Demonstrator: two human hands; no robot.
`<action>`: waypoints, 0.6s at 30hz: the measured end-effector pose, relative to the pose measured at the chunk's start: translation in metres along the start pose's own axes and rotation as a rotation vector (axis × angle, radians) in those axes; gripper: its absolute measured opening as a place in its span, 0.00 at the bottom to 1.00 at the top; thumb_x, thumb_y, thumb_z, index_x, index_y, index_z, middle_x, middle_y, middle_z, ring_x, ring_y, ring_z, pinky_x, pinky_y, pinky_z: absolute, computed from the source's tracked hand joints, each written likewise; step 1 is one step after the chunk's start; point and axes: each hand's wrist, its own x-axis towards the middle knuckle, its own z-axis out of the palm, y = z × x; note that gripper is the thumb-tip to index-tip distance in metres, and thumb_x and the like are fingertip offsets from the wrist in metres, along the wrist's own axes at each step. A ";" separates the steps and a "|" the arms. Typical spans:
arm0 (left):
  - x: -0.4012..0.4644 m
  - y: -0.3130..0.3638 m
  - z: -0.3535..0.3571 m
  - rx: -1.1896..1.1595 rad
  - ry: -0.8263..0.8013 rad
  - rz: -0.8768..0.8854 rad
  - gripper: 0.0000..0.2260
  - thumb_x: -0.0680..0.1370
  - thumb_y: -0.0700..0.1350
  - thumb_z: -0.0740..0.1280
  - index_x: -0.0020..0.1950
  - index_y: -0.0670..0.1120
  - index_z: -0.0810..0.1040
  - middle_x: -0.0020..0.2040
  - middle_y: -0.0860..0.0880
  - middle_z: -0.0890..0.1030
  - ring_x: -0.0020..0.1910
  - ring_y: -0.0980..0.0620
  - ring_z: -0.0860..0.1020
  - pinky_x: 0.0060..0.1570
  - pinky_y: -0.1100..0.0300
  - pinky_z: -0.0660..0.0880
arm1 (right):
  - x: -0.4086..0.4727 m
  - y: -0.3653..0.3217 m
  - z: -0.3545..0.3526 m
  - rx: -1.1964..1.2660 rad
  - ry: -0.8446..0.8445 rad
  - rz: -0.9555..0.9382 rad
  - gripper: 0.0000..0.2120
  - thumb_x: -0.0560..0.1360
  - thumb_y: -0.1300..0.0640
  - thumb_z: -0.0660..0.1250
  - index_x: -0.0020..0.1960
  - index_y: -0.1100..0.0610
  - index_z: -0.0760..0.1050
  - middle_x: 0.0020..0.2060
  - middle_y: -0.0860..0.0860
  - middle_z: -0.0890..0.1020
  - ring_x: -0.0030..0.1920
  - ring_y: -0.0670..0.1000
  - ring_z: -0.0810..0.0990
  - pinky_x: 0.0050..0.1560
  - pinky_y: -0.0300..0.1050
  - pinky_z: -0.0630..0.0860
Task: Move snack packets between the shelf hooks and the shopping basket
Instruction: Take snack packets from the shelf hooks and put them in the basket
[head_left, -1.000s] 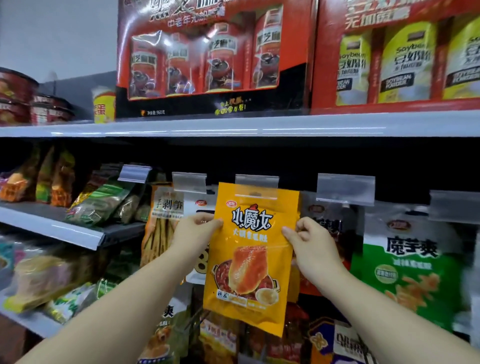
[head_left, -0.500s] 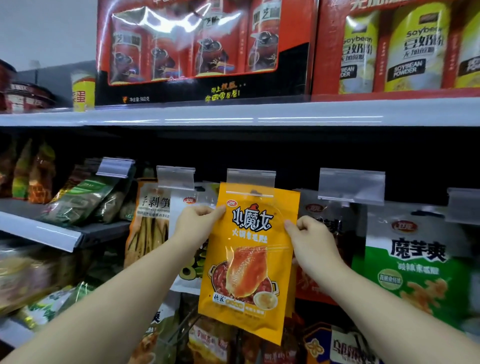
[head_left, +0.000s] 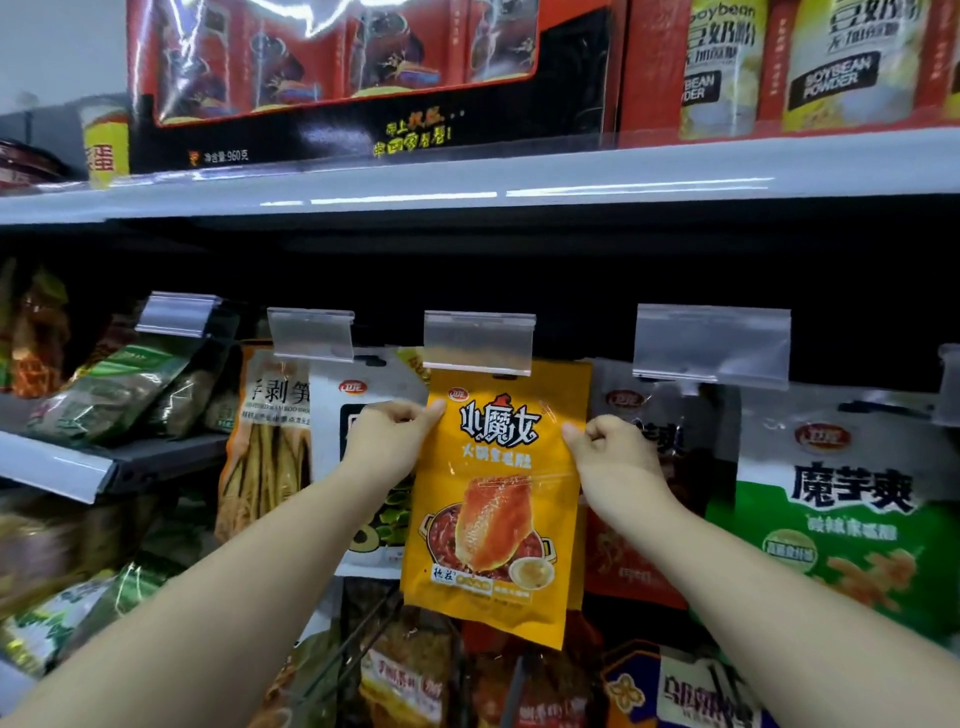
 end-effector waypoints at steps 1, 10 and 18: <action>0.002 -0.002 0.001 0.001 0.003 0.011 0.13 0.78 0.56 0.65 0.44 0.48 0.81 0.43 0.51 0.81 0.42 0.52 0.78 0.35 0.63 0.71 | 0.004 0.001 0.001 0.002 0.001 0.013 0.14 0.78 0.46 0.61 0.41 0.56 0.72 0.41 0.57 0.81 0.42 0.60 0.81 0.45 0.58 0.80; 0.001 -0.011 -0.011 0.193 0.003 0.093 0.09 0.77 0.57 0.66 0.42 0.53 0.79 0.43 0.50 0.83 0.44 0.49 0.82 0.46 0.51 0.80 | 0.002 -0.005 -0.010 -0.135 0.142 -0.034 0.14 0.75 0.48 0.67 0.51 0.56 0.69 0.49 0.53 0.76 0.51 0.55 0.76 0.45 0.45 0.71; -0.062 -0.031 -0.098 0.930 0.129 0.226 0.11 0.78 0.60 0.61 0.48 0.55 0.78 0.39 0.57 0.79 0.41 0.52 0.77 0.37 0.59 0.74 | -0.052 -0.031 0.015 -0.771 0.083 -0.931 0.09 0.72 0.57 0.70 0.47 0.61 0.75 0.41 0.57 0.78 0.44 0.61 0.78 0.40 0.51 0.75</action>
